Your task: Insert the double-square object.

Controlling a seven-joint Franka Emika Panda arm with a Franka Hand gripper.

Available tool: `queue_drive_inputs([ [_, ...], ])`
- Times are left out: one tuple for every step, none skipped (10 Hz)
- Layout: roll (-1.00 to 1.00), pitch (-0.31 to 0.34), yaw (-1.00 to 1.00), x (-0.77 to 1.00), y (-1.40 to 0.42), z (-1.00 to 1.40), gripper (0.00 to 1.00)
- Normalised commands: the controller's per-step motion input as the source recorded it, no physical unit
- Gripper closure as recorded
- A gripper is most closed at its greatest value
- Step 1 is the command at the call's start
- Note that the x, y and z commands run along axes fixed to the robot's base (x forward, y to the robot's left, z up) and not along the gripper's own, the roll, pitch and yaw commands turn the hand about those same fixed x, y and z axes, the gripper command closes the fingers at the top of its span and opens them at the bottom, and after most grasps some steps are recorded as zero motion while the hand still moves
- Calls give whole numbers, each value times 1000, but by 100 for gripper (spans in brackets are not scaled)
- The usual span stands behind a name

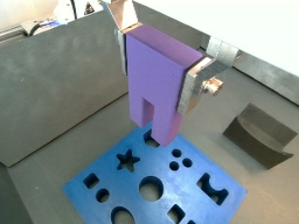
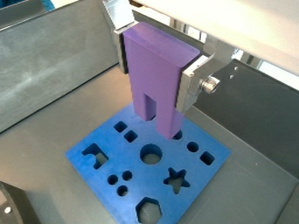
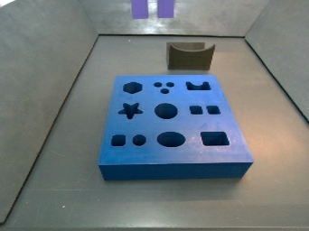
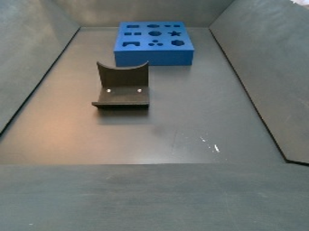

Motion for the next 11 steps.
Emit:
queue_drive_inputs([
  [0,-49,0,1000,-60,-749,100],
  [0,-44,0,1000,-49,-720,100],
  [0,-27,0,1000,-6,-643,100],
  [59,0,0,1000,0,-454,100],
  [251,0,49,960,0,-183,100],
  [390,26,43,943,0,-129,100],
  [427,59,9,969,-20,-174,100],
  [430,104,0,946,-251,-346,100],
  [381,114,0,934,-300,-400,100],
  [239,50,0,1000,-300,-517,100],
  [47,0,0,1000,-231,-617,100],
])
